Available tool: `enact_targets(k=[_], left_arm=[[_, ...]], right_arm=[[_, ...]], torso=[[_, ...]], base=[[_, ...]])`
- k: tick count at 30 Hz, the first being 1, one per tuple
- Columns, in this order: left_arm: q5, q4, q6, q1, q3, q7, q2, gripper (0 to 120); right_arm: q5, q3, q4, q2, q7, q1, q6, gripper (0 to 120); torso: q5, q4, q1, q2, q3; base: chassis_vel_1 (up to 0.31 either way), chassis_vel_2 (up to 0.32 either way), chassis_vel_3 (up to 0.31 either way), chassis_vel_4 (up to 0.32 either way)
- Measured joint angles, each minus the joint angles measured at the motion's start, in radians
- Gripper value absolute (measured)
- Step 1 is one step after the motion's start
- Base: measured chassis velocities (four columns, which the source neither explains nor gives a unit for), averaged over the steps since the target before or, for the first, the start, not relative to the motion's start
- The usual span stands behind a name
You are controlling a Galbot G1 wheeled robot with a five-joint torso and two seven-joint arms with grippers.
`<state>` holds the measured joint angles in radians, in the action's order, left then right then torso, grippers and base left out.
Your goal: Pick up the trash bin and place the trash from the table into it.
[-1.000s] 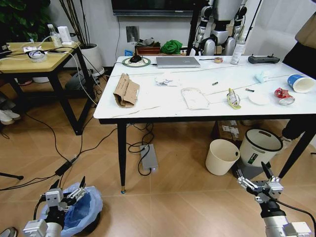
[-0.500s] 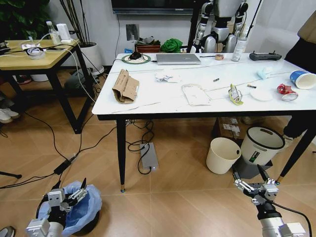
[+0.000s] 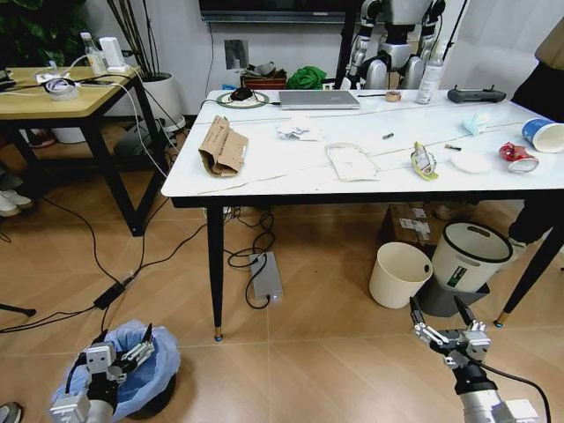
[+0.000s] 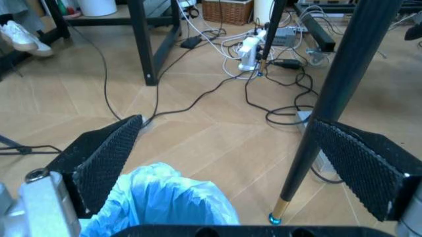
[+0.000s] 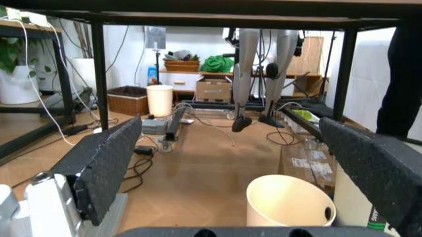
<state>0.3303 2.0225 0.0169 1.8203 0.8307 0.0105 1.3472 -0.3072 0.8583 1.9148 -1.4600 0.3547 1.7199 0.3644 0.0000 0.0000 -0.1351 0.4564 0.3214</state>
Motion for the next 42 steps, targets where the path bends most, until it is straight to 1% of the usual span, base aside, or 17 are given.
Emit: enact_targets(k=[5, 7, 10, 13, 14, 15, 16, 18, 19, 21, 24, 29, 30, 34, 38, 41, 42], left_arm=[[0.0, -0.007, 0.005, -0.005, 0.001, -0.002, -0.005, 100], [0.009, -0.022, 0.003, -0.01, 0.001, -0.007, -0.012, 100], [0.016, -0.038, 0.0, -0.013, 0.007, -0.013, -0.019, 100], [0.022, -0.117, 0.013, -0.036, 0.031, -0.017, -0.046, 100], [0.037, -0.164, 0.017, -0.052, 0.042, -0.018, -0.059, 100], [0.037, -0.164, 0.017, -0.052, 0.042, -0.018, -0.059, 100], [0.052, -0.193, 0.027, -0.062, 0.049, -0.018, -0.067, 100], [0.1, -0.246, 0.062, -0.082, 0.063, -0.018, -0.086, 100], [0.136, -0.285, 0.101, -0.101, 0.074, -0.015, -0.102, 100], [0.175, -0.331, 0.145, -0.121, 0.084, -0.007, -0.125, 100], [0.198, -0.356, 0.171, -0.134, 0.091, -0.003, -0.141, 100], [0.209, -0.446, 0.211, -0.181, 0.118, 0.016, -0.18, 100], [0.209, -0.446, 0.211, -0.181, 0.118, 0.016, -0.18, 100], [0.199, -0.504, 0.226, -0.206, 0.125, 0.026, -0.194, 100], [0.192, -0.529, 0.233, -0.217, 0.128, 0.03, -0.198, 100], [0.181, -0.574, 0.234, -0.239, 0.128, 0.033, -0.202, 100], [0.181, -0.574, 0.234, -0.239, 0.128, 0.033, -0.202, 100]], right_arm=[[0.0, 0.0, 0.0, -0.002, 0.0, 0.0, 0.001, 100], [0.001, 0.0, -0.001, -0.006, 0.0, 0.002, 0.004, 100], [0.001, 0.0, -0.004, -0.01, 0.001, 0.002, 0.006, 100], [0.001, -0.004, -0.01, -0.022, 0.003, -0.004, 0.008, 100], [0.001, -0.007, -0.011, -0.029, 0.004, -0.007, 0.008, 100], [0.001, -0.007, -0.011, -0.029, 0.004, -0.007, 0.008, 100], [0.002, -0.01, -0.012, -0.036, 0.004, -0.009, 0.009, 100], [0.007, -0.019, -0.015, -0.049, 0.004, -0.01, 0.01, 100], [0.016, -0.03, -0.02, -0.062, 0.005, -0.01, 0.016, 100], [0.029, -0.041, -0.03, -0.08, 0.005, -0.011, 0.025, 100], [0.037, -0.048, -0.035, -0.091, 0.005, -0.011, 0.03, 100], [0.051, -0.06, -0.041, -0.108, 0.005, -0.004, 0.042, 100], [0.051, -0.06, -0.041, -0.108, 0.005, -0.004, 0.042, 100], [0.051, -0.058, -0.043, -0.109, 0.005, 0.0, 0.046, 100], [0.052, -0.057, -0.043, -0.11, 0.005, 0.004, 0.049, 100], [0.052, -0.056, -0.044, -0.111, 0.006, 0.005, 0.05, 100], [0.052, -0.056, -0.044, -0.111, 0.006, 0.005, 0.05, 100]], torso=[[0.0, 0.0, 0.005, -0.015, -0.01], [-0.0001, 0.0, 0.01, -0.029, -0.019], [-0.0001, 0.0, 0.012, -0.036, -0.024], [0.0, 0.0, 0.014, -0.042, -0.028], [-0.0003, 0.0, 0.014, -0.042, -0.028], [-0.0003, 0.0, 0.014, -0.042, -0.028], [-0.0005, 0.0001, 0.014, -0.042, -0.028], [-0.0005, 0.0001, 0.014, -0.042, -0.028], [-0.0004, 0.0001, 0.014, -0.042, -0.028], [-0.0005, 0.0001, 0.013, -0.041, -0.028], [-0.0004, 0.0, 0.013, -0.04, -0.027], [-0.0004, 0.0, 0.012, -0.037, -0.025], [-0.0004, 0.0, 0.012, -0.037, -0.025], [-0.0004, 0.0, 0.011, -0.036, -0.024], [-0.0002, 0.0, 0.011, -0.035, -0.024], [-0.0002, 0.0001, 0.011, -0.034, -0.023], [-0.0002, 0.0001, 0.011, -0.034, -0.023]], base=[[0.0, 0.0, 0.0, 0.0], [0.0, 0.0, 0.0, 0.0], [0.0, 0.0, 0.0, 0.0], [0.0, 0.0, 0.0, 0.0], [0.0, 0.0, 0.0, 0.0], [0.0, 0.0, 0.0, 0.0], [0.0, 0.0, 0.0, 0.0], [0.0, 0.0, 0.0, 0.0], [0.0, 0.0, 0.0, 0.0], [0.0, 0.0, 0.0, 0.0], [0.0, 0.0, 0.0, 0.0], [0.0, 0.0, 0.0, 0.0], [0.0, 0.0, 0.0, 0.0], [0.0, 0.0, 0.0, 0.0], [0.0, 0.0, 0.0, 0.0], [0.0, 0.0, 0.0, 0.0], [0.0, 0.0, 0.0, 0.0]])
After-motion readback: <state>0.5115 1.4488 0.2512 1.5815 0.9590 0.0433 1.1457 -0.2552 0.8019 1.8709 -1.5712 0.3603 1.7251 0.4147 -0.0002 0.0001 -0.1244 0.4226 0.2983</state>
